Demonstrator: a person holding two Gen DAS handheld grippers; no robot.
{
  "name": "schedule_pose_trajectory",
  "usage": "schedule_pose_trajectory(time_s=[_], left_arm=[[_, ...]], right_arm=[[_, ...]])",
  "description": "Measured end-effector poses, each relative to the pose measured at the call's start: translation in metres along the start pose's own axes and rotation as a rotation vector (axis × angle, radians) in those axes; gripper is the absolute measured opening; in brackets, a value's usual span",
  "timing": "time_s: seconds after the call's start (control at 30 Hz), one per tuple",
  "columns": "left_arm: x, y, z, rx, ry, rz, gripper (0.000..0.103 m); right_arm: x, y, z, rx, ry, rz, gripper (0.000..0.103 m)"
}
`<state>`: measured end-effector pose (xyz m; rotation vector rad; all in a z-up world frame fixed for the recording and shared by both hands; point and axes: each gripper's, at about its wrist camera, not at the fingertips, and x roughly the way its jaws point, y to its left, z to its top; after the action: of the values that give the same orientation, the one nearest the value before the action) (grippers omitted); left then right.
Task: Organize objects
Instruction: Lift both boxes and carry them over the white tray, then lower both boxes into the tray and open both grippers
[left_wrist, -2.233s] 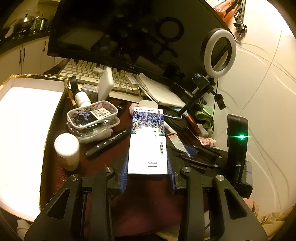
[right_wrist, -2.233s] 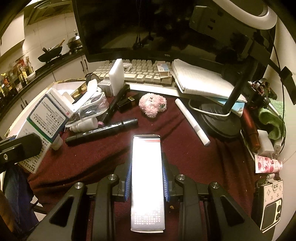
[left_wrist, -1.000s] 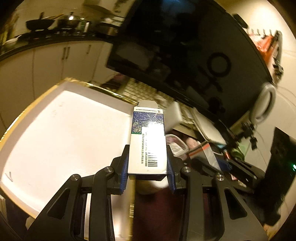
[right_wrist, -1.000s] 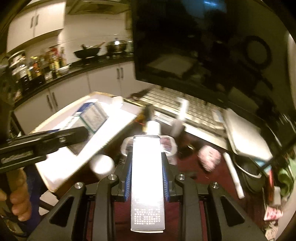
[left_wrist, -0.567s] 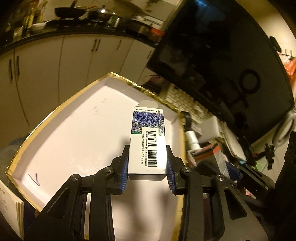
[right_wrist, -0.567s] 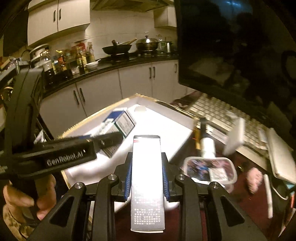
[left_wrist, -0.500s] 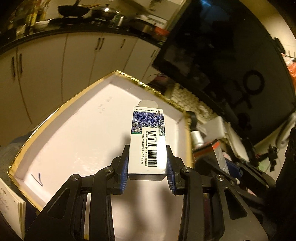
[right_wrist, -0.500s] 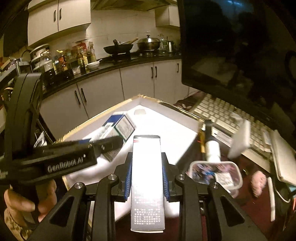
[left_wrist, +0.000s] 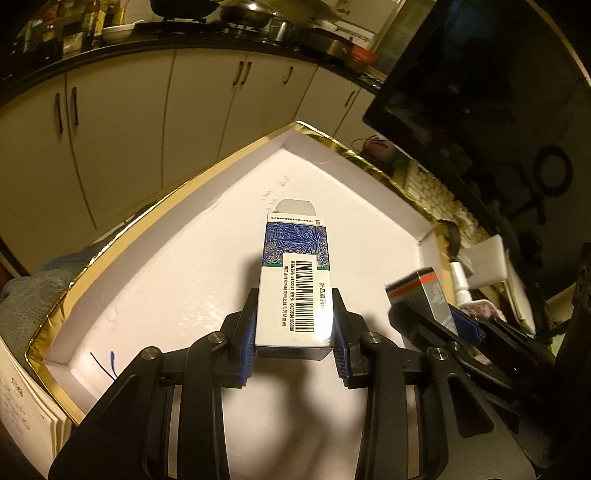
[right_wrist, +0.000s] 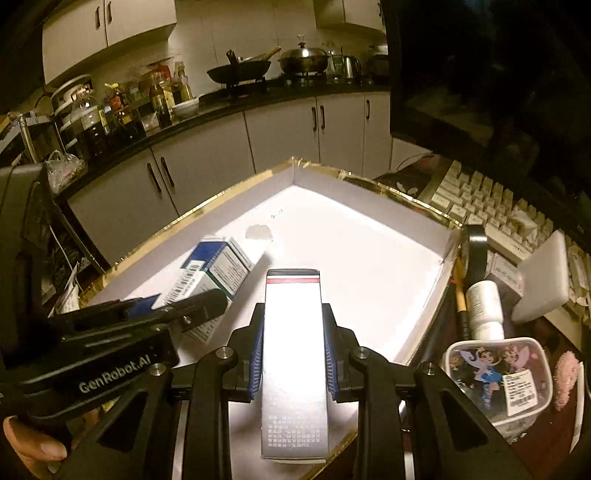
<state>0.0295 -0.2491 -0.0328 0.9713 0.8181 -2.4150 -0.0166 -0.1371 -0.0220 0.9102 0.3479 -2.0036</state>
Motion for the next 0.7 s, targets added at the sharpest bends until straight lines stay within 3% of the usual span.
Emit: schedule_pose_trajectory(time_s=[0.13,0.4,0.7], left_arm=[[0.002,0.008,0.002,-0.016,0.006,0.008,0.034],[0.001,-0.001,0.001,0.043,0.023,0.13,0.034],[-0.004,0.001,0.0,0.032,0.025,0.199,0.035]], right_arm=[[0.007,-0.001,-0.007,-0.007,0.028,0.0,0.027],[0.009,0.011,-0.023,-0.052,0.054,0.012,0.027],[-0.003,0.028,-0.034,-0.108,0.047,0.032,0.027]])
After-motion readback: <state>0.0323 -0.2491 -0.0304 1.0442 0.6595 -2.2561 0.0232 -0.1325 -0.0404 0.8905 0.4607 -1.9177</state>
